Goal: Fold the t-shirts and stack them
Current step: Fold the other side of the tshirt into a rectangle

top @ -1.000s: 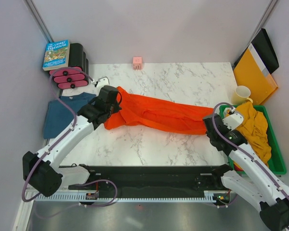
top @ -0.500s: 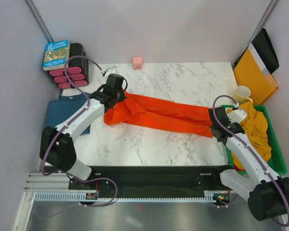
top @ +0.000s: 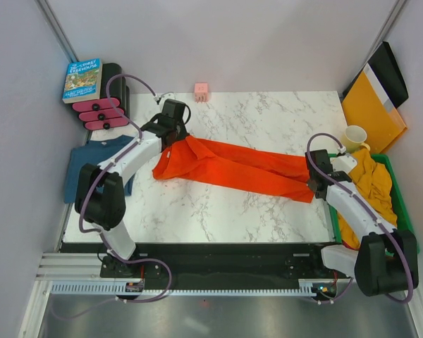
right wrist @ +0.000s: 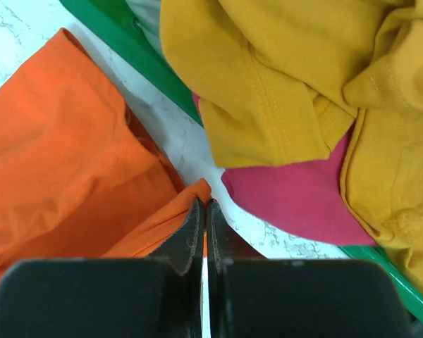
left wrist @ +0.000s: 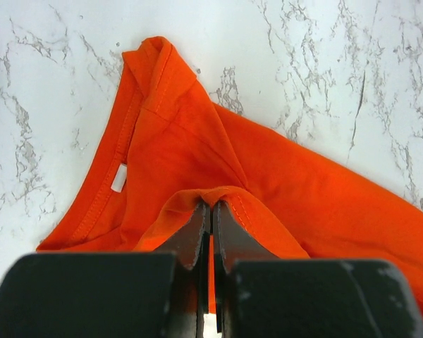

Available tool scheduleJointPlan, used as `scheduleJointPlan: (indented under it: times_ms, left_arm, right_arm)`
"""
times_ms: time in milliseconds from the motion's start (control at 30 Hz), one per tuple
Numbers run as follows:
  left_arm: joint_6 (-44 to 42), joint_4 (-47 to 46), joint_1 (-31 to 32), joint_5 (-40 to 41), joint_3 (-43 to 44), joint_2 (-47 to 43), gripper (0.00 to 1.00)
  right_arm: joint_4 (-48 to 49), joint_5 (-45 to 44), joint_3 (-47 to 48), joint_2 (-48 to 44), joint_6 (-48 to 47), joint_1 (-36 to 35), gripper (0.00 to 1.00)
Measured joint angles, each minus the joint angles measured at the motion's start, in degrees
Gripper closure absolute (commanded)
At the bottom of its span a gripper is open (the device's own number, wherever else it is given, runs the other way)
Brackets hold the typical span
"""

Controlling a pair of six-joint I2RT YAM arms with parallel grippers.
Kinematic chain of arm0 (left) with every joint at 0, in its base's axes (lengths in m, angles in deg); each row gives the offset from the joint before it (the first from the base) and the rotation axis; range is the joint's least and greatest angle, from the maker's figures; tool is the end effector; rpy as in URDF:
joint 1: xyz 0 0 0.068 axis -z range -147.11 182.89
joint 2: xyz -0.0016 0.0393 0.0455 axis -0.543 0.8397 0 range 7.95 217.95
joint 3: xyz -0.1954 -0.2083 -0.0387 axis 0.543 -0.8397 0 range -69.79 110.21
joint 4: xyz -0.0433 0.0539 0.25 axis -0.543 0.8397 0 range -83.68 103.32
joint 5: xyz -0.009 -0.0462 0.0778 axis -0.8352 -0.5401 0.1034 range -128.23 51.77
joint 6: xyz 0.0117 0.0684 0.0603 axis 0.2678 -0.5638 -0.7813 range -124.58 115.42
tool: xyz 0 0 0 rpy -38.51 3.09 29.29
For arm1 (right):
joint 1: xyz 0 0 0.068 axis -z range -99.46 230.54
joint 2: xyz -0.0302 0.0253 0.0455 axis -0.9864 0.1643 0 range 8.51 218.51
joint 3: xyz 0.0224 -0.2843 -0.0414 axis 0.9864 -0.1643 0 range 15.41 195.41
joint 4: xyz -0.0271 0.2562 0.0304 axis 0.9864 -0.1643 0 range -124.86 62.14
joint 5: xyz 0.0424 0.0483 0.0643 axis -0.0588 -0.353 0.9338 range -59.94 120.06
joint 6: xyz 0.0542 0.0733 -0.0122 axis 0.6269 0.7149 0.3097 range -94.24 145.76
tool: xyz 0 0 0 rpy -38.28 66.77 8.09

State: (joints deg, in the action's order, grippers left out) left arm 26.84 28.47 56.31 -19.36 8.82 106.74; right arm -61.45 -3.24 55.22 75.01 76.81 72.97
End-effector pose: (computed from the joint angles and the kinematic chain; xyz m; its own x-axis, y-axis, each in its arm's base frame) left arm 0.3995 -0.1440 0.2603 -0.6089 -0.2738 -0.7445 -0.1883 0.9616 -0.1996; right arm 0.2273 -0.0155 0.1905 -0.4170 0.6004 -0.6824 0.7699 0.6323 0.0859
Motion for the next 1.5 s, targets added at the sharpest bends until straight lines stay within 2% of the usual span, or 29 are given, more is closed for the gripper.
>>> scheduleJointPlan:
  times_ms: [433,1133,1200,1233,1267,1300,1367,1400,1467,1500]
  left_arm:
    - [-0.5,-0.3,-1.7,-0.2,4.9,5.7,0.98]
    - [-0.7,-0.5,-4.2,0.0,5.2,10.9,0.98]
    - [-0.7,-0.5,-4.4,0.1,5.1,11.1,0.96]
    - [-0.7,-0.5,-4.5,0.1,5.2,11.3,0.91]
    - [-0.7,-0.4,-4.6,0.1,5.2,11.4,0.86]
    - [-0.7,-0.3,-4.7,0.1,5.2,11.5,0.72]
    - [-0.9,-0.2,-4.7,0.3,5.2,11.6,0.58]
    - [-0.8,-0.2,-4.7,0.6,5.2,11.6,0.50]
    - [-0.9,-0.2,-4.8,0.9,5.1,11.4,0.44]
    - [-0.9,0.0,-4.8,1.1,5.2,11.3,0.41]
  right_arm:
    - [4.9,0.0,5.6,9.7,-1.4,1.2,1.00]
    - [10.8,0.0,11.3,24.2,-1.8,1.5,1.00]
    - [10.9,0.1,11.3,25.2,-1.9,1.5,0.90]
    - [11.0,0.1,11.3,25.5,-2.0,1.5,0.83]
    - [11.0,0.3,11.3,25.8,-2.1,1.6,0.71]
    - [11.1,0.5,11.3,25.9,-2.4,1.6,0.66]
    - [12.0,1.1,11.2,25.6,-3.5,1.6,0.48]
    - [12.5,1.4,11.2,25.1,-4.0,1.6,0.44]
    - [13.2,1.8,11.2,23.4,-5.2,1.6,0.34]
    - [13.5,2.0,11.2,21.7,-5.9,1.4,0.33]
